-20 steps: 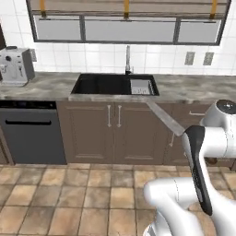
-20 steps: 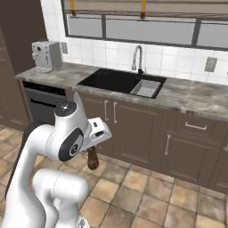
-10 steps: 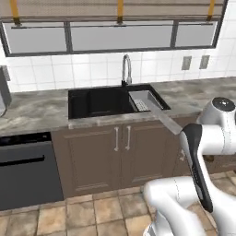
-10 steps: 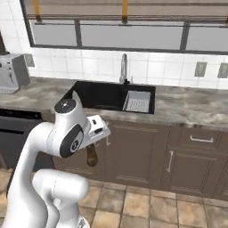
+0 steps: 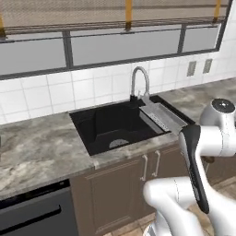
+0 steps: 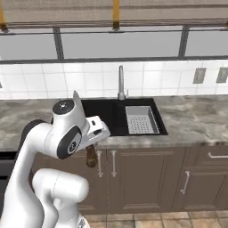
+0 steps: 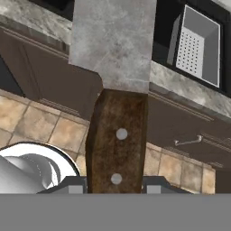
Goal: Move the cutting board and knife to the sink. Then move spray from the cabinet to the counter.
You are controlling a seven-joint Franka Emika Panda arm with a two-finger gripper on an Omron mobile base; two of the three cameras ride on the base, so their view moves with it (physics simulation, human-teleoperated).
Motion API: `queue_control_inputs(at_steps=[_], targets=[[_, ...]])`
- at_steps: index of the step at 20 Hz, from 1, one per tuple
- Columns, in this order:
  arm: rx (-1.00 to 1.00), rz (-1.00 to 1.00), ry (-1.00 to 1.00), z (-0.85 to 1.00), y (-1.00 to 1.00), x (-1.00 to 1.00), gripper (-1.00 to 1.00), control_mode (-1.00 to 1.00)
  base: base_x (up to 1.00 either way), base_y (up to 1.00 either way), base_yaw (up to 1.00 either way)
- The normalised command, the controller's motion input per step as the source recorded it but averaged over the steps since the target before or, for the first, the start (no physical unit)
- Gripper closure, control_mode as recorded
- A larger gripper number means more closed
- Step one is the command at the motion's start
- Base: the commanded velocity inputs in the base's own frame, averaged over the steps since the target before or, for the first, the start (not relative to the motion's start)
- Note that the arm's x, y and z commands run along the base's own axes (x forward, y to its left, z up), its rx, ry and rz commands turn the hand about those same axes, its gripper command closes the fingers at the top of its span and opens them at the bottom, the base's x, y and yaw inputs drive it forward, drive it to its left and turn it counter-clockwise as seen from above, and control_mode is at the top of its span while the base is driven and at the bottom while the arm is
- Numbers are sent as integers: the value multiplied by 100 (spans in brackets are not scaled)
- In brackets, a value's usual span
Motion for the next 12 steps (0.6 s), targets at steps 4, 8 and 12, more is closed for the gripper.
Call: queue_control_inputs(at_steps=[4, 8, 12], targets=[[0, 0, 0, 0, 0, 0, 100, 100, 96, 23, -1], [0, 0, 0, 0, 0, 0, 100, 100, 100, 5, 2], [0, 0, 0, 0, 0, 0, 100, 100, 70, 8, 23]])
